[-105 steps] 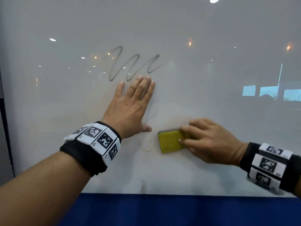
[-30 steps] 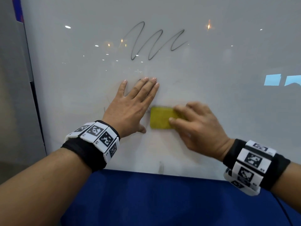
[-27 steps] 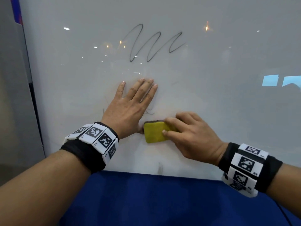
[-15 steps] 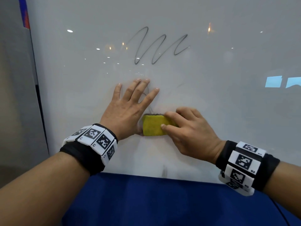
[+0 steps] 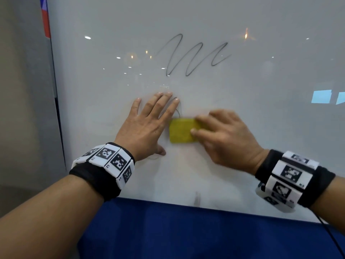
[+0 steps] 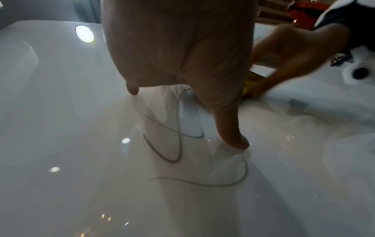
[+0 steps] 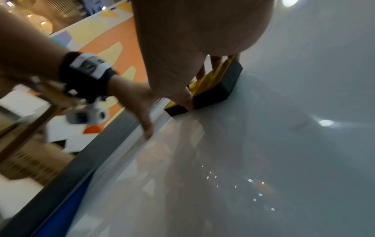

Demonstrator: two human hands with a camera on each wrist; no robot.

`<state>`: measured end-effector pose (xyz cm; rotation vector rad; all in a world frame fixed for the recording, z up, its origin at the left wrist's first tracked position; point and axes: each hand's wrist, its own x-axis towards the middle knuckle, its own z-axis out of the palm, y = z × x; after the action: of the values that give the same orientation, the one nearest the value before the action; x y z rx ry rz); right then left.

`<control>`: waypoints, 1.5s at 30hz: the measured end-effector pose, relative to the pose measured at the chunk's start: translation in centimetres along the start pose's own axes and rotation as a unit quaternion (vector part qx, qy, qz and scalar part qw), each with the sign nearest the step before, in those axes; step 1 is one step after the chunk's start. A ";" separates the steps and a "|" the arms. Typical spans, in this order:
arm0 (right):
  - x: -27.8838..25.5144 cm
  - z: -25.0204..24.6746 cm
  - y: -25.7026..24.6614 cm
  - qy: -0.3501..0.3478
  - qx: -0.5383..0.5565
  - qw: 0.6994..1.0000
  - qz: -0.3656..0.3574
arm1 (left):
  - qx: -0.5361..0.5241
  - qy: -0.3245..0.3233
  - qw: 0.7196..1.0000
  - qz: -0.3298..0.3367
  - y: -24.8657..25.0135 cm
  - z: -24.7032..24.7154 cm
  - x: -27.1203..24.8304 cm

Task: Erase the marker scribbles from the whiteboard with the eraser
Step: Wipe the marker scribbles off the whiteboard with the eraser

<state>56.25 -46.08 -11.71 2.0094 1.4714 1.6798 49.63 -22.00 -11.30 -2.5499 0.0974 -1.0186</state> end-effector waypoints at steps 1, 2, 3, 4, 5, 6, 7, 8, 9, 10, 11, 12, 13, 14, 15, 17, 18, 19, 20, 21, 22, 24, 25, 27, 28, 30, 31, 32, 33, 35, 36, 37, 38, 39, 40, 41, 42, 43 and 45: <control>0.6 -0.3 0.6 0.019 -0.006 0.999 0.027 | 0.002 -0.003 1.000 -0.001 -0.1 0.0 0.0; 1.0 -0.4 0.9 0.036 -0.009 0.998 0.055 | 0.003 -0.005 1.000 -0.003 -0.3 0.0 -0.1; 1.2 -0.2 0.8 0.048 -0.009 0.996 0.075 | 0.003 -0.005 1.000 -0.004 -0.5 0.0 -0.2; 0.9 0.1 0.2 0.053 -0.009 0.995 0.080 | 0.003 -0.006 1.000 -0.004 -0.8 0.1 -0.3; 0.5 0.6 -0.6 0.047 -0.006 0.996 0.069 | 0.005 -0.008 1.000 -0.005 -1.0 0.2 -0.4; -0.1 1.1 -1.5 0.031 -0.001 0.999 0.045 | 0.007 -0.011 1.000 -0.005 -1.3 0.2 -0.6; -0.7 1.5 -2.4 0.009 0.004 1.000 0.014 | 0.007 -0.014 1.000 -0.006 -1.5 0.3 -0.7; -1.1 1.6 -2.9 -0.013 0.009 1.000 -0.013 | 0.006 -0.014 1.000 -0.007 -1.7 0.4 -0.9; -1.2 1.5 -2.8 -0.026 0.012 0.999 -0.031 | 0.005 -0.014 1.000 -0.008 -1.9 0.4 -0.9; -0.8 1.4 -2.3 -0.027 0.013 0.999 -0.038 | 0.005 -0.013 1.000 -0.008 -2.0 0.4 -1.0; -0.3 1.1 -1.7 -0.018 0.010 0.999 -0.033 | 0.005 -0.013 1.000 -0.008 -2.1 0.4 -1.0; 0.4 0.9 -0.9 0.000 0.005 1.000 -0.015 | 0.003 -0.012 1.000 -0.007 -2.1 0.5 -1.0; 1.1 0.6 -0.2 0.020 0.000 1.000 0.013 | 0.002 -0.012 1.000 -0.007 -2.2 0.5 -1.0; 1.7 0.5 0.4 0.040 -0.004 0.998 0.044 | 0.000 -0.010 1.000 -0.006 -2.2 0.5 -1.1; 2.2 0.5 0.5 0.055 -0.006 0.996 0.070 | -0.004 -0.007 1.000 -0.006 -2.3 0.5 -1.1; 2.3 0.9 -0.2 0.069 -0.011 0.994 0.087 | -0.019 0.000 1.000 -0.007 -2.4 0.4 -1.2; 2.1 1.2 -0.8 0.065 -0.010 0.995 0.074 | -0.025 0.003 1.000 -0.008 -2.5 0.4 -1.2; 1.9 1.4 -1.4 0.050 -0.008 0.998 0.048 | -0.027 0.004 1.000 -0.007 -2.6 0.4 -1.3; 1.8 1.5 -1.7 0.028 -0.005 0.999 0.016 | -0.026 0.005 1.000 -0.004 -2.7 0.4 -1.3; 1.8 1.3 -1.7 0.008 -0.003 1.000 -0.011 | -0.025 0.006 1.000 -0.001 -2.8 0.4 -1.3; 2.0 1.1 -1.3 -0.003 -0.002 1.000 -0.026 | -0.024 0.008 1.000 0.000 -3.0 0.4 -1.3; 3.0 0.7 -0.3 0.006 -0.009 1.000 -0.011 | -0.020 0.007 1.000 0.002 -3.2 0.5 -1.4; 3.5 0.5 0.2 0.020 -0.013 1.000 0.016 | -0.017 0.004 1.000 0.002 -3.3 0.5 -1.5; 4.1 0.4 0.4 0.049 -0.014 0.996 0.069 | -0.015 -0.006 1.000 -0.001 -3.3 0.4 -1.6; 4.0 0.5 -0.1 0.058 -0.011 0.995 0.080 | -0.017 -0.009 1.000 -0.001 -3.3 0.3 -1.5; 3.5 1.3 -2.0 0.046 -0.002 0.997 0.064 | -0.023 -0.009 1.000 -0.001 -3.2 0.2 -1.5; 3.1 1.8 -3.1 0.026 0.003 0.999 0.040 | -0.026 -0.009 1.000 -0.001 -3.2 0.1 -1.5; 2.6 2.2 -4.0 0.002 0.007 1.000 0.015 | -0.029 -0.010 1.000 0.000 -3.3 0.1 -1.6; 2.4 2.4 -4.4 -0.021 0.011 1.000 -0.004 | -0.031 -0.013 0.999 0.002 -3.5 0.1 -1.6; 3.0 2.1 -3.8 -0.031 0.016 0.999 -0.022 | -0.024 -0.029 0.999 0.013 -3.9 0.2 -1.9; 3.5 1.9 -3.2 -0.020 0.012 1.000 -0.018 | -0.018 -0.035 0.999 0.018 -4.2 0.3 -2.0; 4.1 1.7 -2.5 -0.003 0.004 1.000 -0.007 | -0.015 -0.035 0.999 0.018 -4.4 0.4 -2.1; 4.6 1.6 -2.1 0.012 -0.002 1.000 0.010 | -0.015 -0.035 0.999 0.012 -4.7 0.5 -2.2; 4.9 1.6 -2.0 0.027 -0.004 0.999 0.029 | -0.014 -0.037 0.999 0.003 -5.0 0.6 -2.2; 5.0 1.8 -2.2 0.041 -0.006 0.998 0.047 | -0.011 -0.039 0.999 -0.004 -5.3 0.7 -2.3; 4.9 2.1 -2.6 0.051 -0.007 0.997 0.059 | -0.010 -0.039 0.999 -0.009 -5.5 0.9 -2.4; 4.7 2.4 -3.3 0.053 -0.006 0.997 0.064 | -0.010 -0.039 0.999 -0.014 -5.6 1.0 -2.5; 4.4 2.8 -3.9 0.048 -0.003 0.997 0.057 | -0.011 -0.040 0.999 -0.017 -5.7 1.2 -2.6; 4.1 3.3 -4.8 0.021 0.005 1.000 0.020 | -0.015 -0.045 0.999 -0.023 -5.7 1.4 -2.9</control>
<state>55.76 -39.13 -13.21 2.0342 1.4640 1.7436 48.04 -15.63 -11.92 -2.6319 0.0302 -0.9252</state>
